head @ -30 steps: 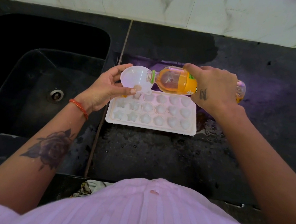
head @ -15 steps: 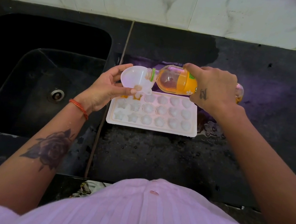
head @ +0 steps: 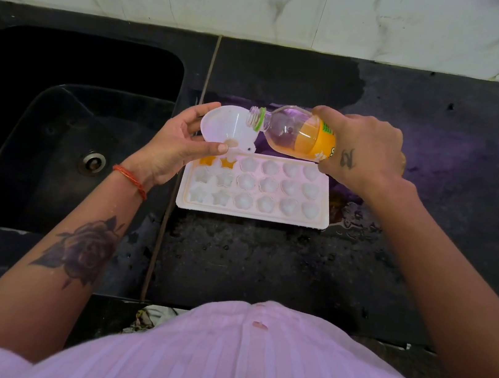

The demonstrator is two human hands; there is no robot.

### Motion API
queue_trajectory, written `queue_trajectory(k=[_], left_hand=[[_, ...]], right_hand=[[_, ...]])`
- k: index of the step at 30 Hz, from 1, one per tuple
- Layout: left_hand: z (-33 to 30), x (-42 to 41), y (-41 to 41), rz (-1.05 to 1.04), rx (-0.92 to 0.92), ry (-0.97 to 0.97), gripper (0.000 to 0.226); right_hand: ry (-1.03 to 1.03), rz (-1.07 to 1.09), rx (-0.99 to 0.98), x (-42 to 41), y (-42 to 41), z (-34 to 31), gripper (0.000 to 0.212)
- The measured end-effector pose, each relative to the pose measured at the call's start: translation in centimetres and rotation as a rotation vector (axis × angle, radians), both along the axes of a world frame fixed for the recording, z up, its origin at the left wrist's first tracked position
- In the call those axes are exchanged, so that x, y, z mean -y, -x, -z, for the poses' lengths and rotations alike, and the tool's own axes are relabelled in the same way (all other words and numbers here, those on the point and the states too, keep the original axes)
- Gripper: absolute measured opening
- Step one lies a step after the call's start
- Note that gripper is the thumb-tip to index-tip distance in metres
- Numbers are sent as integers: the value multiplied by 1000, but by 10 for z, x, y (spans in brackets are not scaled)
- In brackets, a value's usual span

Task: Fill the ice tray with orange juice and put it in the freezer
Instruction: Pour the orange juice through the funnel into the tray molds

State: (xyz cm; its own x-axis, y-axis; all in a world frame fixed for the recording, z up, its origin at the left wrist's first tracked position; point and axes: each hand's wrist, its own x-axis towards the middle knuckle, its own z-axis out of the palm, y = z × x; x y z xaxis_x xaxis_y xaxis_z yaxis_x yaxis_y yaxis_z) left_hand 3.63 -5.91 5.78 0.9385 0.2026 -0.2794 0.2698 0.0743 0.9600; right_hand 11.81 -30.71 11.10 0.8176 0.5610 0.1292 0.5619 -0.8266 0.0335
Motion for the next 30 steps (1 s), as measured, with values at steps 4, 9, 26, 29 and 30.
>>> queue_trajectory(k=[4,9,26,29,30], left_hand=[[3,0,3,9,4,4,82],[4,0,4,7,8,3,79],[-3,1,1,-7,37,-4,72],[-7,5,-1,17,60,7,76],[-7,7,-3,27,65,11,76]], right_hand=[[40,-15,43,-2,-3,5,61],[49,-22,54,-4,-7,7,61],[8,29,-45,-1,1,2,65],[-11,48,-43,5,1,1,67],[-17,53,-40,8,1,1,66]])
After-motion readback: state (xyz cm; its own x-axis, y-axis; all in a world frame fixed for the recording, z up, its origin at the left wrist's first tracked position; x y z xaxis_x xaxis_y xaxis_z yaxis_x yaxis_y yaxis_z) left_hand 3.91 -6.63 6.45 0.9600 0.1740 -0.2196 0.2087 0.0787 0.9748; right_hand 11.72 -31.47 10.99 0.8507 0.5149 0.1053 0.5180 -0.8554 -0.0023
